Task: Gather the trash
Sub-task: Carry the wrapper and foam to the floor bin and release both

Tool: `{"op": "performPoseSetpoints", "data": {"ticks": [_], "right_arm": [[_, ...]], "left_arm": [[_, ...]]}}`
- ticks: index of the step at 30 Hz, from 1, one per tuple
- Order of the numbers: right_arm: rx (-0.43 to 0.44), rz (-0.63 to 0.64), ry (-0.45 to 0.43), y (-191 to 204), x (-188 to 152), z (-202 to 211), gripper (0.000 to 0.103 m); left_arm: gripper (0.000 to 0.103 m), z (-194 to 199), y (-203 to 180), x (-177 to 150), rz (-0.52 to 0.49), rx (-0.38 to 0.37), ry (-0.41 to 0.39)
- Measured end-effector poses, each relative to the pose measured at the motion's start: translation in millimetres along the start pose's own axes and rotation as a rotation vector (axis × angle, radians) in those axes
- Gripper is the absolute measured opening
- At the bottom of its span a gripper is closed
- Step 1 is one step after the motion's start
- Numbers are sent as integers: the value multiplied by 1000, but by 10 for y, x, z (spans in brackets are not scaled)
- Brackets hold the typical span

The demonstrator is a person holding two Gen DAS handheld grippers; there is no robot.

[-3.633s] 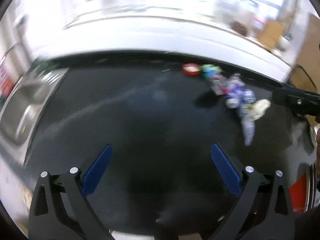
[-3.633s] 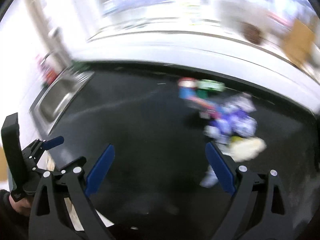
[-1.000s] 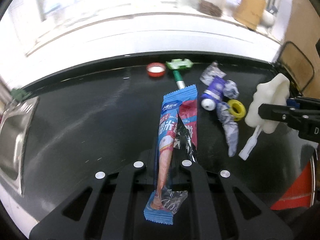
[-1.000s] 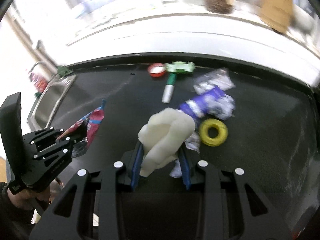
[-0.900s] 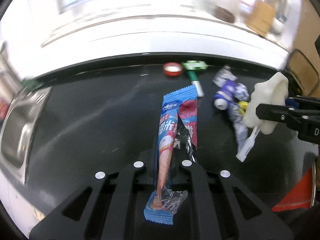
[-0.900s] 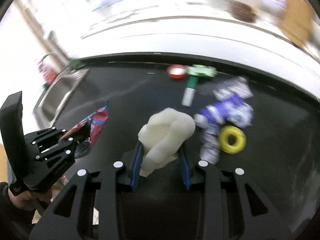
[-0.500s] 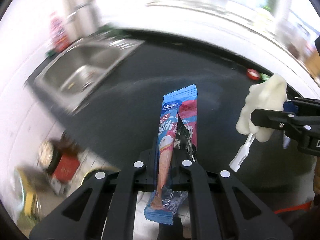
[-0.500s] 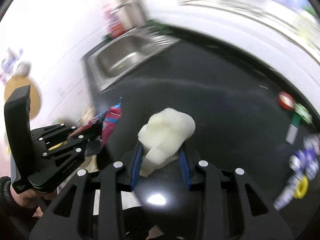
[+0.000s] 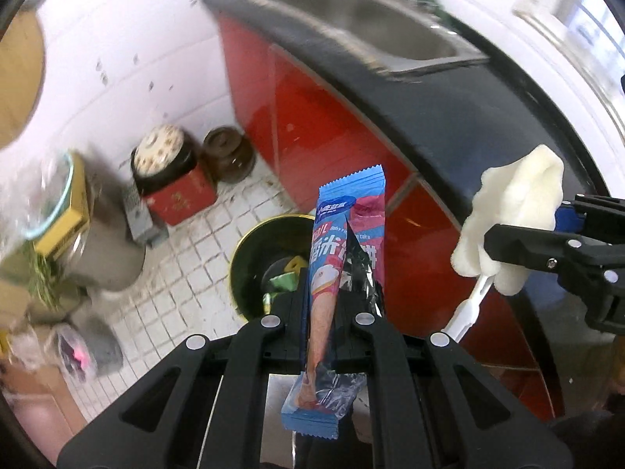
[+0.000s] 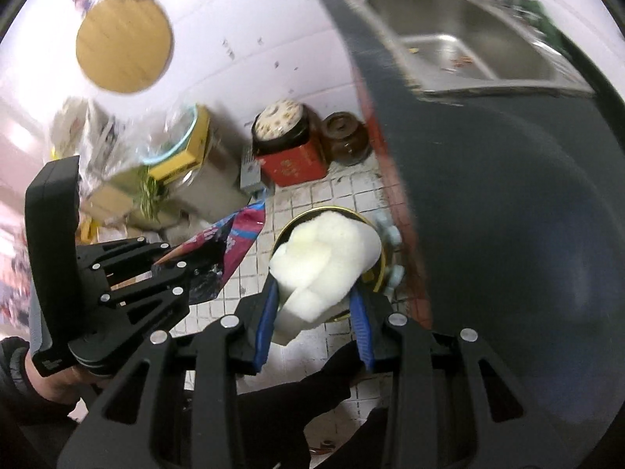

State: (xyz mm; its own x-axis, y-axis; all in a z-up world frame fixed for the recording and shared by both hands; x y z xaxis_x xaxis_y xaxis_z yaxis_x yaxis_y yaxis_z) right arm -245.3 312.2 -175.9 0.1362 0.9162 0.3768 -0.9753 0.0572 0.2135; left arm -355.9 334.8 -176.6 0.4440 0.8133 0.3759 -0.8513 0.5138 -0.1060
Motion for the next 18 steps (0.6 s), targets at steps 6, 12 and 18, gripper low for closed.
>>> {"op": "performPoseSetpoints", "data": {"ticks": [6, 12, 18], "right_arm": [[-21, 57, 84, 220, 272, -555, 38], [-49, 89, 154, 288, 383, -929, 40], [-66, 97, 183, 290, 449, -1094, 64]], "left_arm": [[7, -241, 277, 0, 35, -5, 27], [7, -459, 381, 35, 57, -25, 53], [9, -602, 457, 43, 73, -51, 79]]}}
Point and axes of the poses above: each gripper's, at about its wrist camera, not at the fingertips, and z roughly against the way its jaws point, y to its left, x to its top, the point moved 3 cm from there along -z, roughly the way its jaws point, and after that the axes turned 4 degrees about z, right-handed, at the moved point
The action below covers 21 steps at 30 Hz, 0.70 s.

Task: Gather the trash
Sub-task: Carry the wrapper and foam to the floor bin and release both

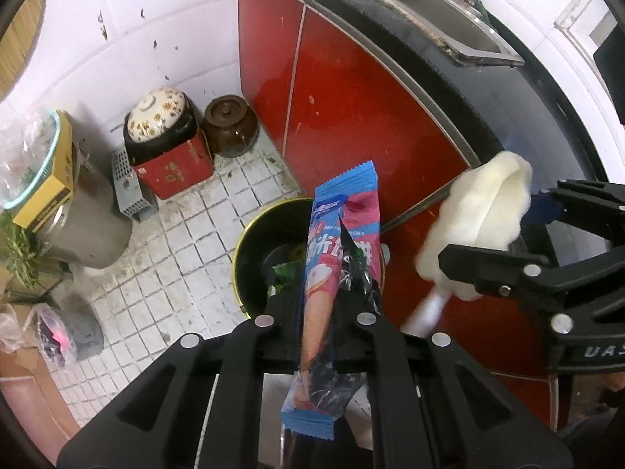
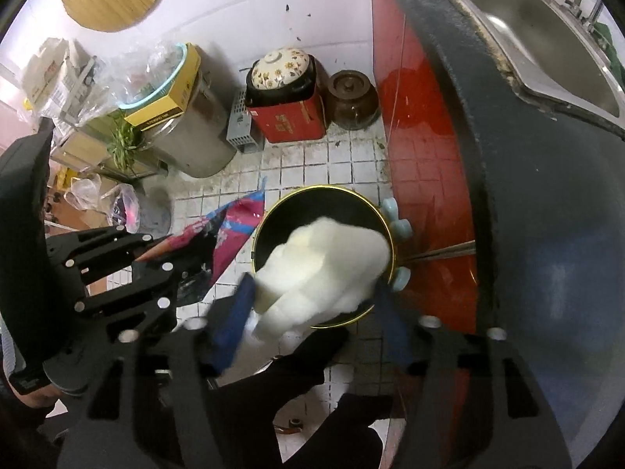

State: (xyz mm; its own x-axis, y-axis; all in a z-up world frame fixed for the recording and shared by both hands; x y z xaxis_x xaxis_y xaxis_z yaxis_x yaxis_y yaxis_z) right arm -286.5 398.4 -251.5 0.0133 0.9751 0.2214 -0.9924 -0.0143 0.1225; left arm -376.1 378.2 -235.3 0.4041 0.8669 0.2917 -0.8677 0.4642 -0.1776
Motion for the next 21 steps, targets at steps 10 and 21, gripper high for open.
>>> {"op": "performPoseSetpoints", "data": {"ticks": [10, 21], "right_arm": [[-19, -29, -17, -156, -75, 102, 72], [-99, -264, -200, -869, -791, 1129, 81]], "left_arm": [[81, -3, -32, -19, -14, 29, -26], [91, 297, -826, 114, -204, 6, -88]]}}
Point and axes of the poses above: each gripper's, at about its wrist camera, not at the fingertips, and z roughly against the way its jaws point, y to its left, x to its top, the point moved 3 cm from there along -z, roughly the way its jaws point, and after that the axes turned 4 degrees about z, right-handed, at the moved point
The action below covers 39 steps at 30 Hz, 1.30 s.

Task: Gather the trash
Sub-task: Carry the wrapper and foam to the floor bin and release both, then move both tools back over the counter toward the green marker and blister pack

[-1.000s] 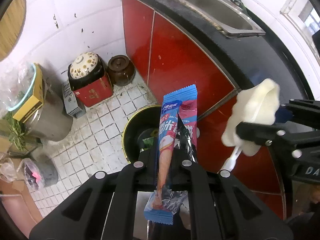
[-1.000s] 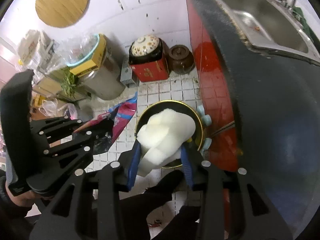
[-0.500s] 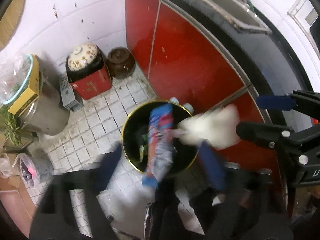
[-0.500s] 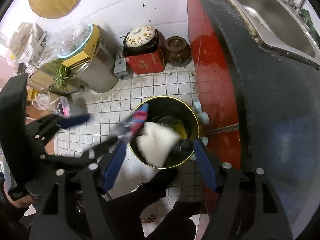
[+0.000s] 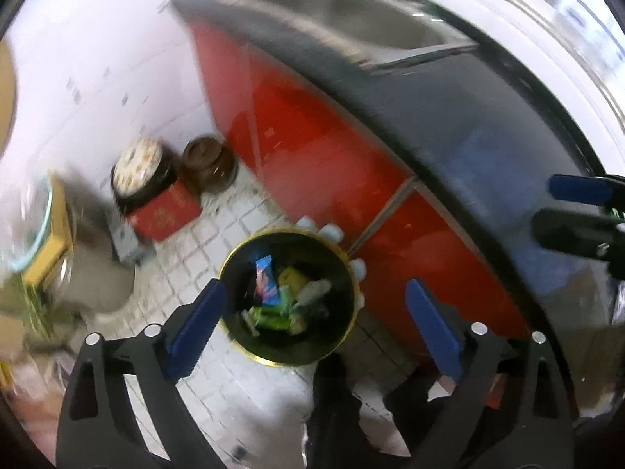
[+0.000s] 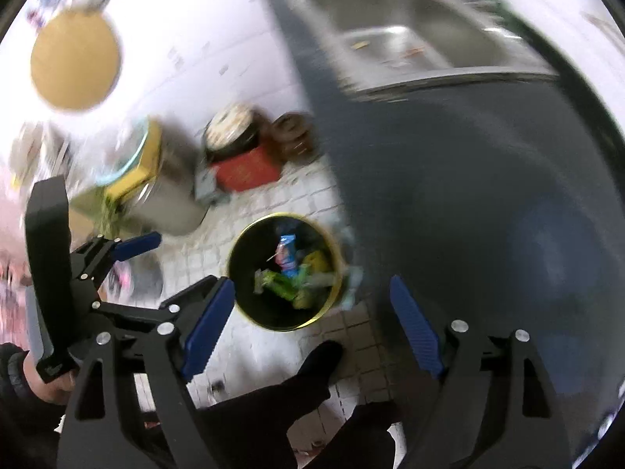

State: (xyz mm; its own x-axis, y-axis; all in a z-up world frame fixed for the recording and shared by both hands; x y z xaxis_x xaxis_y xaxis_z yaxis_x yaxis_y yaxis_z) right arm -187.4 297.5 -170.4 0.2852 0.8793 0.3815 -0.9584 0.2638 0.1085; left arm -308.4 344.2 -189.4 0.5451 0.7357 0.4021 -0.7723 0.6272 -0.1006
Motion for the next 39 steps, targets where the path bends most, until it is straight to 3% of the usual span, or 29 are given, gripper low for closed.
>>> {"op": "performPoseSetpoints", "data": {"ticks": [6, 11, 16, 22, 25, 31, 39], "right_arm": [[-178, -254, -162, -1102, -640, 1036, 83], [-333, -489, -249, -1941, -1426, 1788, 85], [-472, -738, -303, -2604, -2430, 2342, 85], [-526, -951, -328, -2985, -3417, 2651, 85], [-529, -991, -327, -3080, -3599, 2667, 85], [-509, -1005, -344, -3334, -3728, 2711, 85], [-439, -1018, -338, -4097, -3817, 2490, 85]], "left_arm": [[92, 197, -1113, 318, -202, -112, -48], [92, 317, -2393, 345, -412, -252, -53], [92, 436, -3558, 106, -580, -362, -29], [92, 542, -4362, -397, -745, -418, -3], [92, 537, -4593, -521, -807, -415, -4], [92, 372, -4979, -519, -808, -400, 21], [92, -104, -5832, -356, -847, -357, 0]]}}
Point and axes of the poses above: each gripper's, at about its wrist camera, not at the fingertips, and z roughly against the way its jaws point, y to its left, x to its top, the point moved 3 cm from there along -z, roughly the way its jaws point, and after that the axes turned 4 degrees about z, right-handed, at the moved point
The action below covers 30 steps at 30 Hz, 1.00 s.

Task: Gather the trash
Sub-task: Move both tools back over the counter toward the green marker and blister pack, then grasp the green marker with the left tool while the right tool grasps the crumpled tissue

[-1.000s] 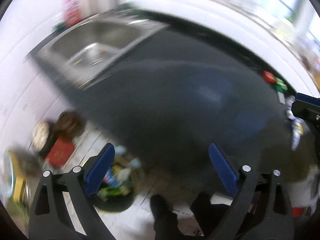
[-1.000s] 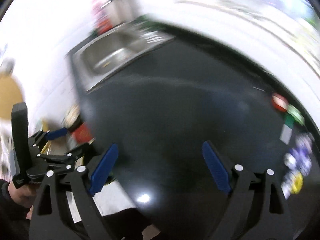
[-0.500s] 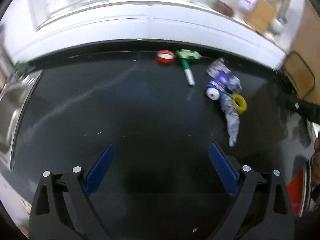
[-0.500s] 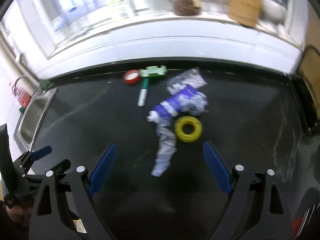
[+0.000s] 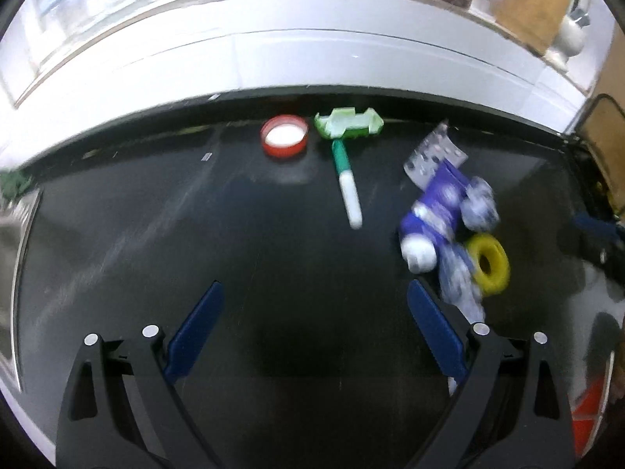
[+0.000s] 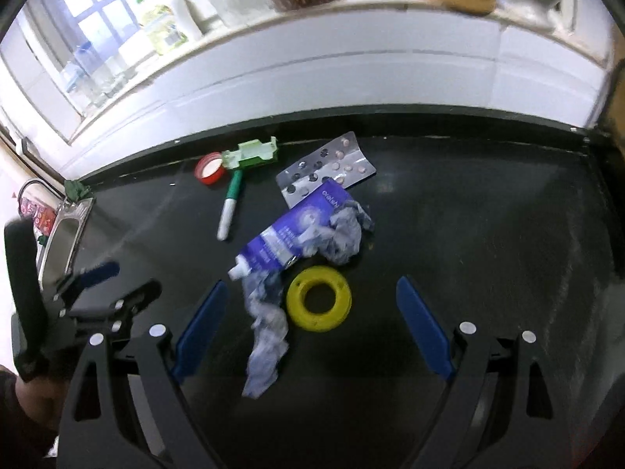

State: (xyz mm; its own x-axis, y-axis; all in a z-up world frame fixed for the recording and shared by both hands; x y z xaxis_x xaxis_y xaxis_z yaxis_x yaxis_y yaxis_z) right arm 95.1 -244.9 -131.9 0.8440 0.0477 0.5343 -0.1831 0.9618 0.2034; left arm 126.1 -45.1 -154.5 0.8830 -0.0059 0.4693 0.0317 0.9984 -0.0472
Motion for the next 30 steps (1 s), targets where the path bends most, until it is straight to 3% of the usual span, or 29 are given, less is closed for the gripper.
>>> {"op": "performPoseSetpoints", "data": {"ticks": [5, 9, 12, 14, 15, 17, 19, 20, 26, 30], "right_arm": [[15, 40, 66, -149, 186, -521, 84], [23, 65, 113, -276, 271, -854, 84], [45, 78, 146, -325, 299, -1013, 83], [50, 98, 143, -321, 301, -1048, 77], [47, 116, 145, -296, 300, -1053, 66], [54, 138, 143, -256, 297, -1051, 47], [65, 131, 146, -233, 290, -1045, 41], [66, 130, 144, -234, 299, -1044, 39], [61, 120, 99, -176, 298, -802, 38], [46, 117, 51, -121, 289, -483, 38]], "left_arm": [[91, -570, -158, 351, -36, 32, 24], [85, -845, -179, 506, -28, 42, 24], [76, -1014, -205, 569, -26, 27, 50], [73, -1046, -218, 601, -30, 35, 29], [68, -1044, -223, 609, -27, 32, 25], [47, -1034, -279, 640, -40, 33, 15], [17, -1017, -341, 633, -67, 27, 18], [14, -1013, -363, 621, -75, 29, 20], [13, -852, -416, 518, -83, 8, 23], [13, -515, -330, 395, -62, -3, 6]]}}
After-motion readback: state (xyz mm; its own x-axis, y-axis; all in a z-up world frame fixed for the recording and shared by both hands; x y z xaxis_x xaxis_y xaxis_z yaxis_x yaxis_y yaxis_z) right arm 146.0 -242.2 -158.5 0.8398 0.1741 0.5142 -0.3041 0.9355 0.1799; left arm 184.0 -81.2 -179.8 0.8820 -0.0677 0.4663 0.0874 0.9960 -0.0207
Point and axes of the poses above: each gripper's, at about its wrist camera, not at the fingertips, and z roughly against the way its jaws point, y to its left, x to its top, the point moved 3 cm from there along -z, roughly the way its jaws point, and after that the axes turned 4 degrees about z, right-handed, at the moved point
